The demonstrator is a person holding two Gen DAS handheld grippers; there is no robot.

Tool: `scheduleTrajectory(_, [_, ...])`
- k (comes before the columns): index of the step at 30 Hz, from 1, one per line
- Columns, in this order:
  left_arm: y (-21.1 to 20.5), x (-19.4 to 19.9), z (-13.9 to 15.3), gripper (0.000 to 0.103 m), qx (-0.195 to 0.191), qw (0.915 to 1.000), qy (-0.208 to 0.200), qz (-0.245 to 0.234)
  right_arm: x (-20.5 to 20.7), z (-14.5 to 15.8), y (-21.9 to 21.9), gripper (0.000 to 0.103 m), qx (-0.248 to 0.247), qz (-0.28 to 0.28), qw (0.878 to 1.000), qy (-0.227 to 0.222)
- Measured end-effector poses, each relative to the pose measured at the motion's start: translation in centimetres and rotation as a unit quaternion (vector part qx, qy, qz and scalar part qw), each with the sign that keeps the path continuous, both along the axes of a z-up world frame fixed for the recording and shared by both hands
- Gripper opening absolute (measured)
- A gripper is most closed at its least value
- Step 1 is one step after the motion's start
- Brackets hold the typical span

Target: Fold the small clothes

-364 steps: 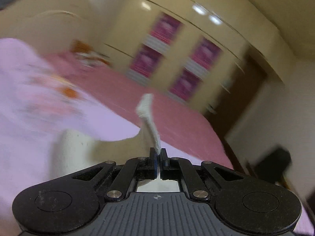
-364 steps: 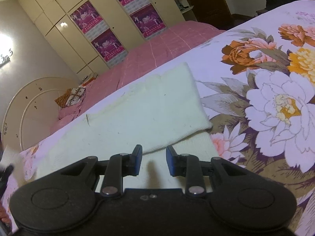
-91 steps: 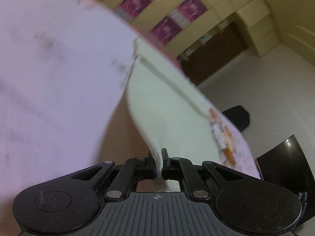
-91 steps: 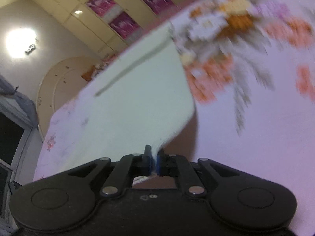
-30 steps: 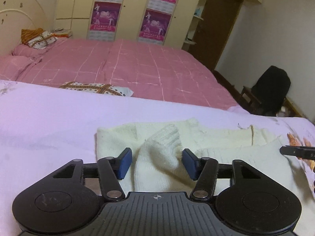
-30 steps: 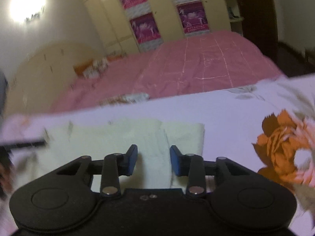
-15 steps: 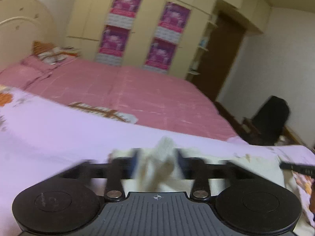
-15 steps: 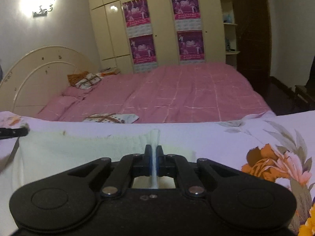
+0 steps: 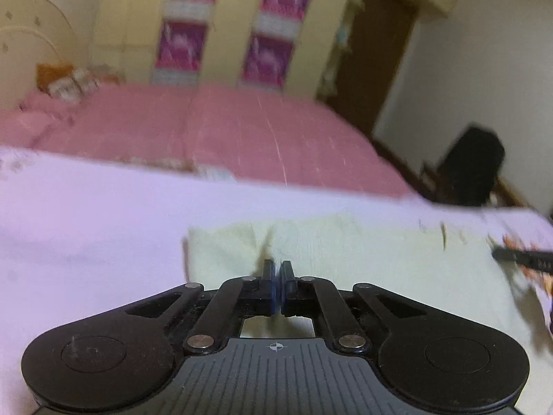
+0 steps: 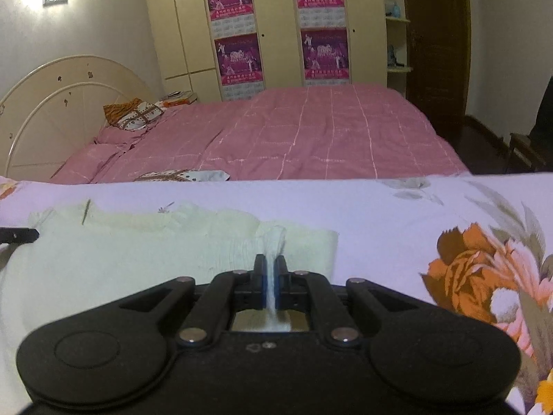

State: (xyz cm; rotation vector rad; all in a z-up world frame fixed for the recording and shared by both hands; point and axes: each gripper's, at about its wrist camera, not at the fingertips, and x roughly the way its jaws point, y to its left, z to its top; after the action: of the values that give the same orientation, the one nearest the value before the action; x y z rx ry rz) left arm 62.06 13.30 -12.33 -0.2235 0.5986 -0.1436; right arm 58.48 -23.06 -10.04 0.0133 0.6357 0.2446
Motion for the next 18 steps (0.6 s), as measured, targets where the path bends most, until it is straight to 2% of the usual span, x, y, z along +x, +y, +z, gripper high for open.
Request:
scheduleTrajectory(3, [0.4,-1.7,0.9,0.002,-0.016,0.9977,-0.063,0.018,-0.9,1.1,-0.2,0.004,0.009,-0.003,0.999,-0.037])
scheduleTrajectory(4, [0.5,-1.5,1.1,0.002,-0.012,0.9975,-0.066,0.021,-1.0,1.3,-0.4,0.004,0.016,-0.003,0.999,-0.047])
scheduleTrajectory(7, [0.2,-1.1,0.9,0.002,-0.004,0.9976,-0.063,0.028,-1.0,1.6,-0.5,0.004,0.017,-0.007,0.998,-0.062])
scheduleTrajectory(12, [-1.4,0.8,-0.5,0.002,0.050,0.9983,-0.006,0.030,0.7,-0.5,-0.3,0.004,-0.004,-0.017,1.000,-0.015])
scheduleTrajectory(15, [-1.9,0.5,-0.6,0.003,0.069,0.9970,-0.015,0.031,0.8,-1.4,-0.1,0.005,-0.014,-0.017,1.000,-0.010])
scheduleTrajectory(16, [-1.9,0.3,-0.4,0.007,0.071,0.9966,-0.019,0.037,0.8,-1.4,0.0,0.005,-0.016,-0.017,1.000,-0.009])
scheduleTrajectory(17, [-1.8,0.0,-0.1,0.022,0.072,0.9958,-0.023,0.051,0.8,-1.5,0.0,0.005,-0.018,-0.016,1.000,-0.007])
scheduleTrajectory(18, [-1.8,-0.8,0.4,0.049,0.076,0.9937,-0.027,0.077,0.8,-1.4,0.1,0.007,-0.023,-0.016,1.000,-0.002])
